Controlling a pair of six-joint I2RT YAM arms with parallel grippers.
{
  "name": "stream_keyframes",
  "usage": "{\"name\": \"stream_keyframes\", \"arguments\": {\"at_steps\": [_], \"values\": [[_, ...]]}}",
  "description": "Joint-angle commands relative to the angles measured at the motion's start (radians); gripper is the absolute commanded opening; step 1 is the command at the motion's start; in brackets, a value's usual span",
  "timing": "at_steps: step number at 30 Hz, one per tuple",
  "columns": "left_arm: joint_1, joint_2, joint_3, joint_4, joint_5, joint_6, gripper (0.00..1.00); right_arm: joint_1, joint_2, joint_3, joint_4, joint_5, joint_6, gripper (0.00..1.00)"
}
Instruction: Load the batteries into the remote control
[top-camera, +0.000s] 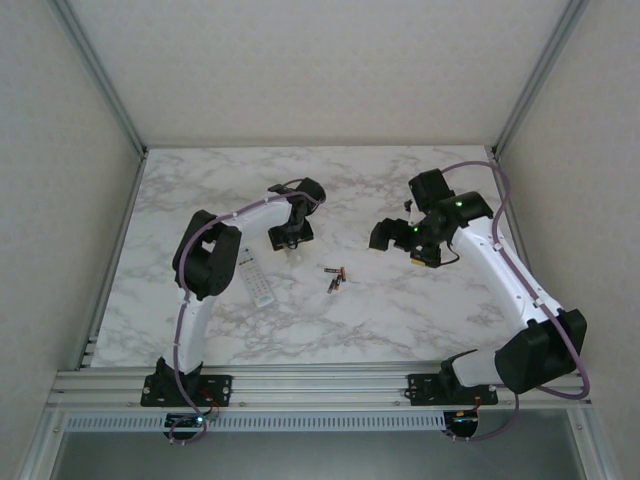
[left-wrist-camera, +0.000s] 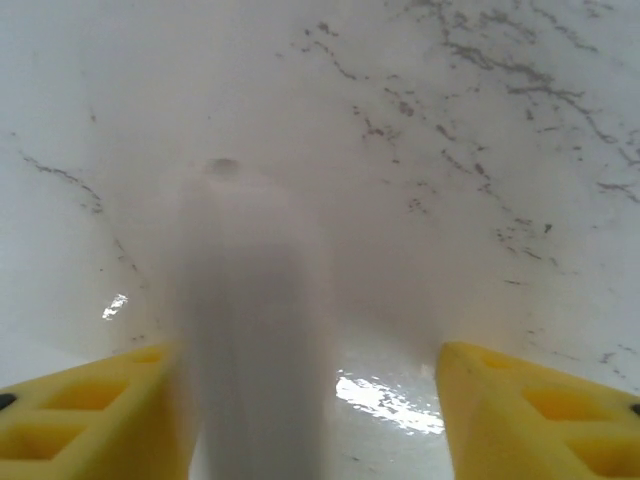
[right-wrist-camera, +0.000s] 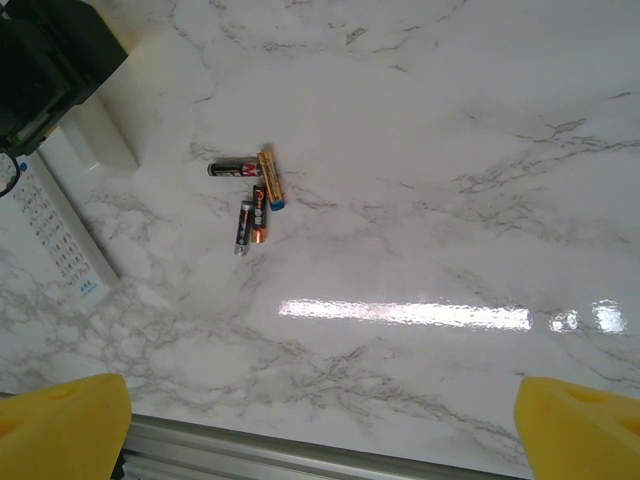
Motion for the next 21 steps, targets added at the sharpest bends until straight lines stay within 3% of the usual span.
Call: {"name": "stream_keyframes", "arguments": {"at_steps": [1,7,12,16,21], "values": [[0.003,0.006,-0.023,-0.019,0.001,0.014,0.53,0.002,-0.019,0.049,-0.027,0.016,0.030,0.99],[0.019,-0.034,-0.047,0.010,0.028,0.022,0.29,0.002,-0.024,0.089,-0.013,0.016,0.072,0.99],[0.035,-0.096,-0.052,0.020,0.029,0.024,0.20,0.002,-0.025,0.109,-0.008,0.015,0.096,0.99],[0.043,-0.182,-0.043,0.094,0.106,0.027,0.08,0.002,-0.024,0.130,0.020,-0.001,0.113,0.99],[0.047,-0.333,-0.003,0.339,0.256,-0.038,0.07,0.001,-0.011,0.188,0.155,-0.131,0.236,0.99]]}}
